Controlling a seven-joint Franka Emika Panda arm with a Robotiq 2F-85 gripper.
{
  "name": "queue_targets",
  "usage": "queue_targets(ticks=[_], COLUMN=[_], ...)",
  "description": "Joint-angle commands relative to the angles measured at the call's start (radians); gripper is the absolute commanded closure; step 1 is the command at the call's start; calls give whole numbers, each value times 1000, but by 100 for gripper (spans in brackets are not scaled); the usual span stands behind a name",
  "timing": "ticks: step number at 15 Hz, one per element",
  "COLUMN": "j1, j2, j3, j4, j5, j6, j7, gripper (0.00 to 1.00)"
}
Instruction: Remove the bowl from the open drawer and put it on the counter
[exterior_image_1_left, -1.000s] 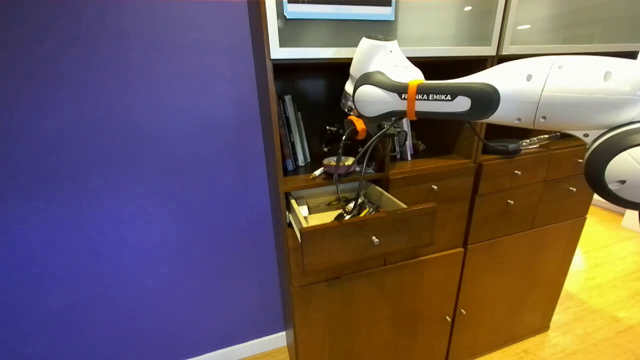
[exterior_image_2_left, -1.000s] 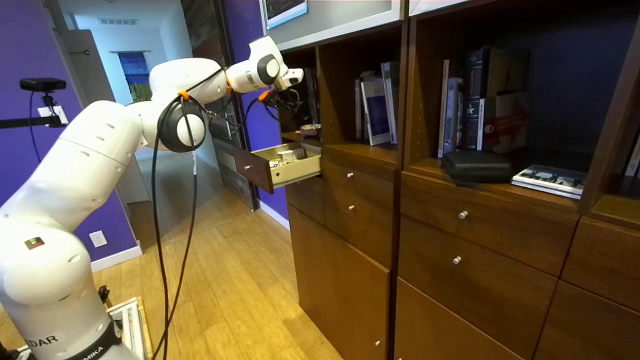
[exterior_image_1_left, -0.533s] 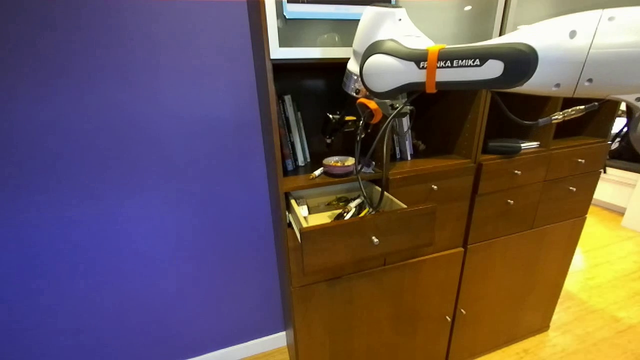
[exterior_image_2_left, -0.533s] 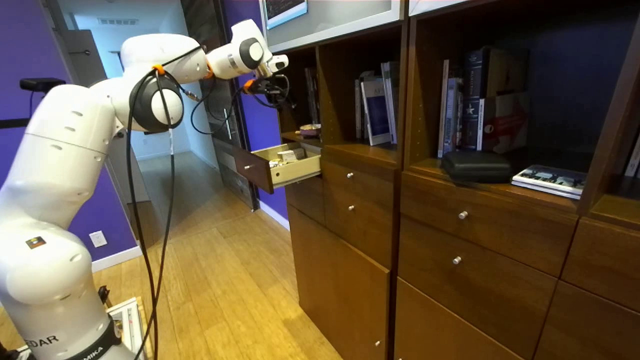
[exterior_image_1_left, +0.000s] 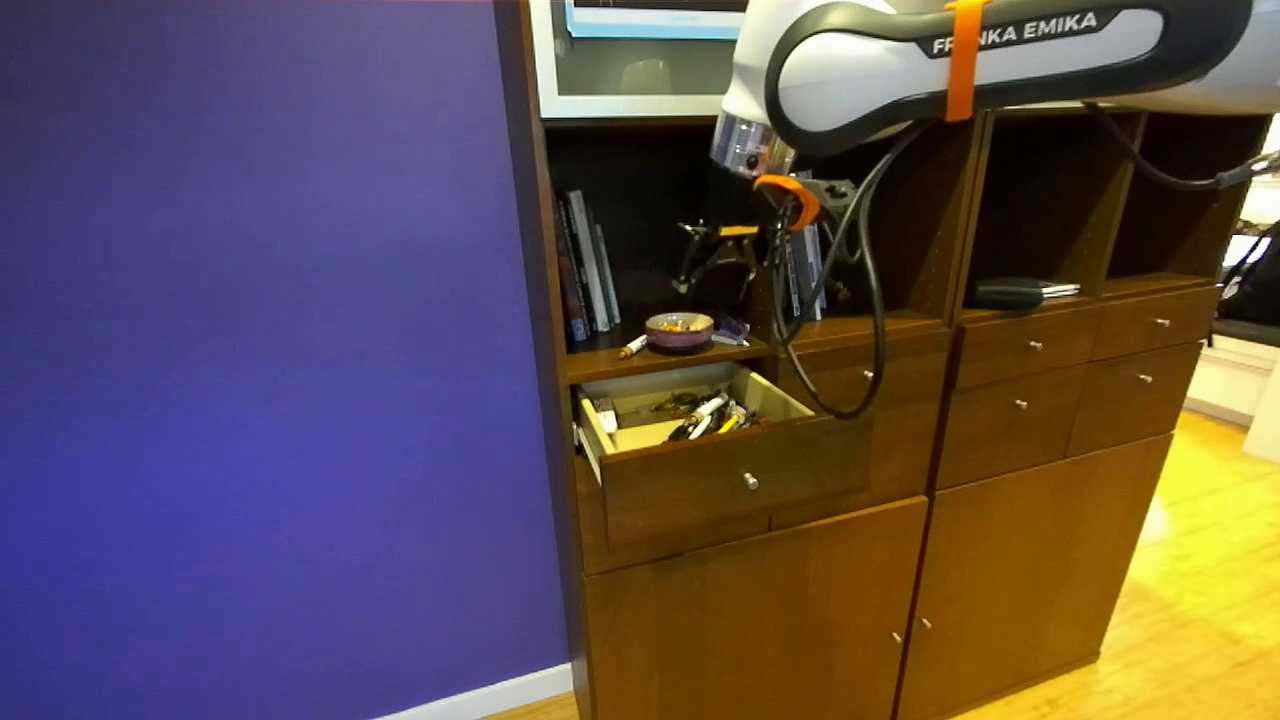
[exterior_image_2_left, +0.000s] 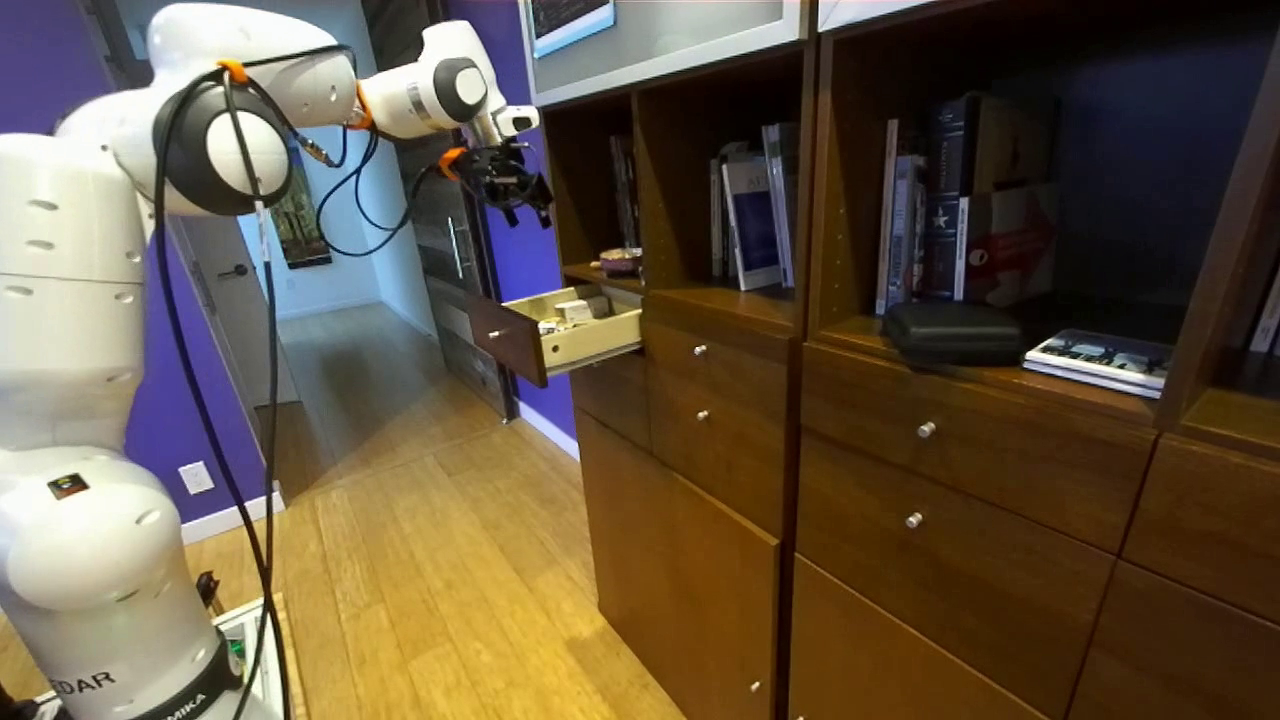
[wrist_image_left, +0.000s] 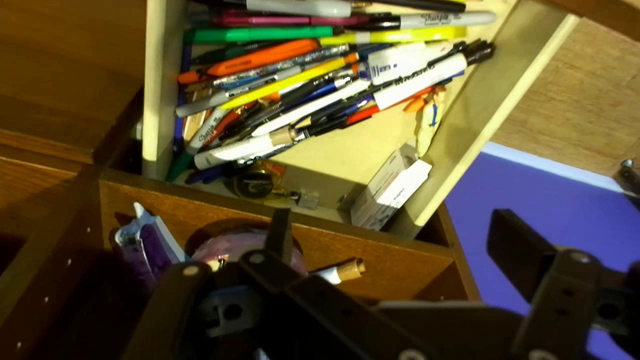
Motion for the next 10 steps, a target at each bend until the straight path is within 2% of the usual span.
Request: queue_targets(ticks=[1,6,7,8,10], j1=[-22,-42,-67,-75,-93], j2=[-179,-355,-388,-422,-483], j3=[0,-6,14,13,4], j4=[-243,-475,-520,-568,-667], j5=[27,100,116,136,179], j6=[40,99,127,165,332], j7=[18,-2,-8,-29,-98], gripper=[0,0,0,0,0])
